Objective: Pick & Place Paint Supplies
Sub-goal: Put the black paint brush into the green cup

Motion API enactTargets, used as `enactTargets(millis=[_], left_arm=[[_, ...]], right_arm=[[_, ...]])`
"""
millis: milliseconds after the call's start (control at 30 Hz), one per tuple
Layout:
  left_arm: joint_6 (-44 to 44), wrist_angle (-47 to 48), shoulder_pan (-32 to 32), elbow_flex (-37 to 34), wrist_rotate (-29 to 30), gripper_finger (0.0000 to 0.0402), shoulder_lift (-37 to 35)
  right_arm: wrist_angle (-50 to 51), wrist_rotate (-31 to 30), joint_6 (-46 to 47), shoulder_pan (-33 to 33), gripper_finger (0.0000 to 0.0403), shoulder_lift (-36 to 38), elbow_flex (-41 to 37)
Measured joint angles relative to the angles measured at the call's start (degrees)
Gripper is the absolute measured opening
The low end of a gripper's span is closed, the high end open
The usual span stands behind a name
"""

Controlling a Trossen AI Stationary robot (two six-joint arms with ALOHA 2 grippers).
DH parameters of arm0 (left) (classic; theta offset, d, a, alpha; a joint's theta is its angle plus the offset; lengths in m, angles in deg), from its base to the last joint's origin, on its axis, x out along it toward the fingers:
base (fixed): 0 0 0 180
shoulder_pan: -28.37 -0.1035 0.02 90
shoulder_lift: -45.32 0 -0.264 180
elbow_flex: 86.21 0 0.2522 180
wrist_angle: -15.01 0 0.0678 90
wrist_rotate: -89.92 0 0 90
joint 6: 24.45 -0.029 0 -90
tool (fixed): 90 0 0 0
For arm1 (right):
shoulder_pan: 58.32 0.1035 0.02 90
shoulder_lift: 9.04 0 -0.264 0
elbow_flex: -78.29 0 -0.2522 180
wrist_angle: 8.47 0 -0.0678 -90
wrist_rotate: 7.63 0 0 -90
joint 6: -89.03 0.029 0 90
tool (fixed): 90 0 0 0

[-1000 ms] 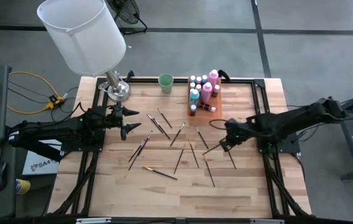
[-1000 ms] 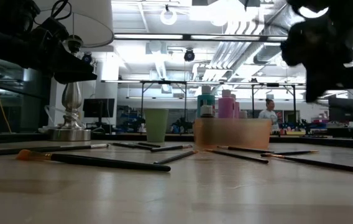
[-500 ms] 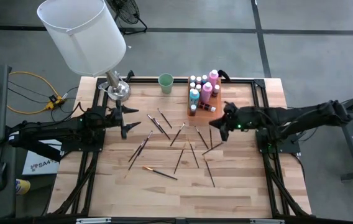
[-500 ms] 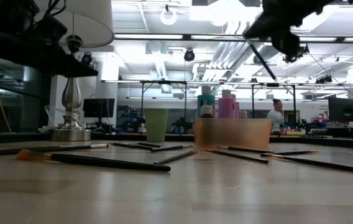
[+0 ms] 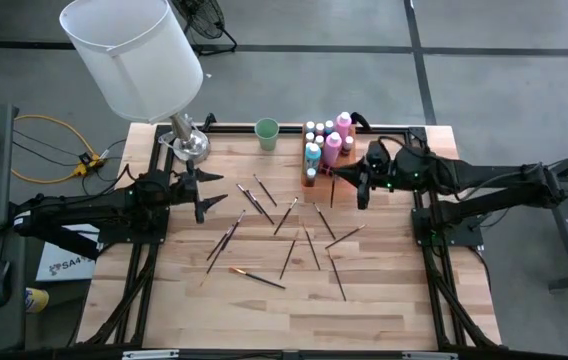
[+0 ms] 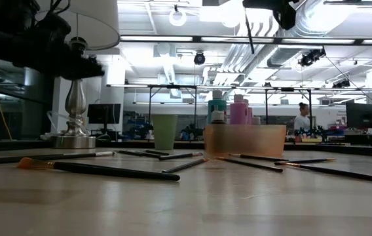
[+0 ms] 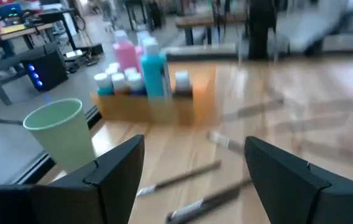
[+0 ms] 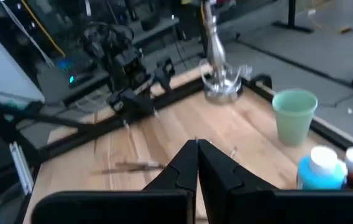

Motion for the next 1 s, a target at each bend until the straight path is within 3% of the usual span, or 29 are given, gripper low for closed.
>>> enactTargets(millis=[167,300,467,667,1000], left_arm=[[16.5,-10.1,0.0,0.0,5.7,0.0273,0.1],[22.5,-16.0,0.0,0.0,11.2,0.0273,0.1],[35.2,-18.0,0.0,0.4,15.0,0.0273,1.4],[40.6,-17.9,0.0,4.7,6.2,0.0273,10.5],[30.6,-18.1,0.0,25.1,-13.5,0.0273,33.5]], right_arm=[[-0.8,0.0,-1.7,-1.3,0.0003,-2.3,3.1],[-1.1,0.0,-3.9,-1.4,0.0003,-6.2,6.1],[-2.0,1.6,-5.1,-1.3,0.0003,-11.2,9.5],[-4.8,5.8,-7.5,-1.9,0.0003,-16.6,12.8],[-6.6,14.7,-9.5,-5.9,0.0003,-21.0,15.8]])
